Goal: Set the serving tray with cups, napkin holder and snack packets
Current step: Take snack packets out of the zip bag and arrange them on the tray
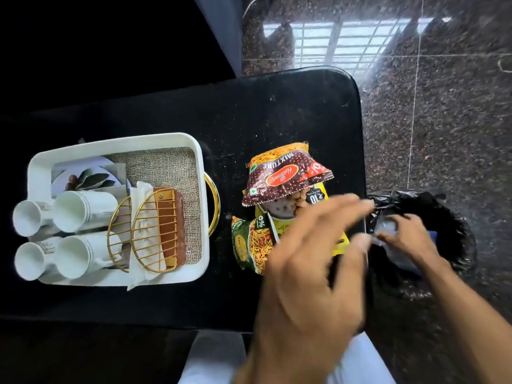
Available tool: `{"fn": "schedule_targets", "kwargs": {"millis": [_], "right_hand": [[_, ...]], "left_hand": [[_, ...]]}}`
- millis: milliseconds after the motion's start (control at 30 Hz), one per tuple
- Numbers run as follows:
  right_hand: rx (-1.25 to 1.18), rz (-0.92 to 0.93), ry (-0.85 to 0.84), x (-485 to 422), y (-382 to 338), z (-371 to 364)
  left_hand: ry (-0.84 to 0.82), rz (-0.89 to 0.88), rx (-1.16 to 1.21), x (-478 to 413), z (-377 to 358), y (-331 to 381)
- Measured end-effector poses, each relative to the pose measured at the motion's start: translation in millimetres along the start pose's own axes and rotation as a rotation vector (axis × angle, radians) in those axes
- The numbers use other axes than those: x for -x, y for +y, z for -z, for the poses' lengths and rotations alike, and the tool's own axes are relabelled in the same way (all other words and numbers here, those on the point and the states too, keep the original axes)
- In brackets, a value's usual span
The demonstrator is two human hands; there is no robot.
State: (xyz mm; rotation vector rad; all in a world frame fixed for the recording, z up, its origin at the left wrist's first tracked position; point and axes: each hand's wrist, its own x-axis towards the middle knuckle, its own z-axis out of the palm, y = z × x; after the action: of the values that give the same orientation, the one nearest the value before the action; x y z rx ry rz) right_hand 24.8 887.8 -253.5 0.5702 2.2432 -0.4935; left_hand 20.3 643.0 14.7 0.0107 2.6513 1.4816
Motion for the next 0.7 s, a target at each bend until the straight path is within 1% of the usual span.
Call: {"fn": "schedule_targets", "kwargs": {"millis": [33, 100, 167, 200, 267, 333, 433, 467, 600, 633, 700], "right_hand": [[-0.033, 0.003, 0.081, 9, -3, 11], [-0.064, 0.036, 0.304, 33, -10, 38], [-0.159, 0.115, 0.441, 66, -22, 63], [-0.204, 0.171, 0.477, 83, -31, 74], [-0.358, 0.273, 0.481, 116, -52, 95], [-0.487, 0.364, 0.481, 143, -78, 112], [-0.524, 0.479, 0.485, 171, -118, 128], [-0.542, 0.509, 0.467, 177, -131, 130], [-0.587, 0.566, 0.399, 190, -175, 130], [-0.596, 0.570, 0.387, 192, -183, 129], [-0.618, 0.577, 0.373, 193, -195, 125]], "left_hand": [[0.046, -0.021, -0.063, -7, 11, -4], [0.094, -0.022, -0.224, -20, 29, -15], [0.034, 0.038, -0.381, -33, 40, -23], [-0.017, 0.049, -0.451, -40, 44, -25], [-0.100, 0.051, -0.551, -53, 47, -29], [-0.134, 0.009, -0.600, -66, 51, -32], [-0.212, -0.013, -0.570, -86, 66, -36], [-0.252, -0.024, -0.592, -90, 71, -36], [-0.446, -0.027, -0.784, -100, 79, -33], [-0.460, -0.042, -0.817, -100, 77, -34], [-0.419, -0.102, -0.826, -100, 72, -39]]}}
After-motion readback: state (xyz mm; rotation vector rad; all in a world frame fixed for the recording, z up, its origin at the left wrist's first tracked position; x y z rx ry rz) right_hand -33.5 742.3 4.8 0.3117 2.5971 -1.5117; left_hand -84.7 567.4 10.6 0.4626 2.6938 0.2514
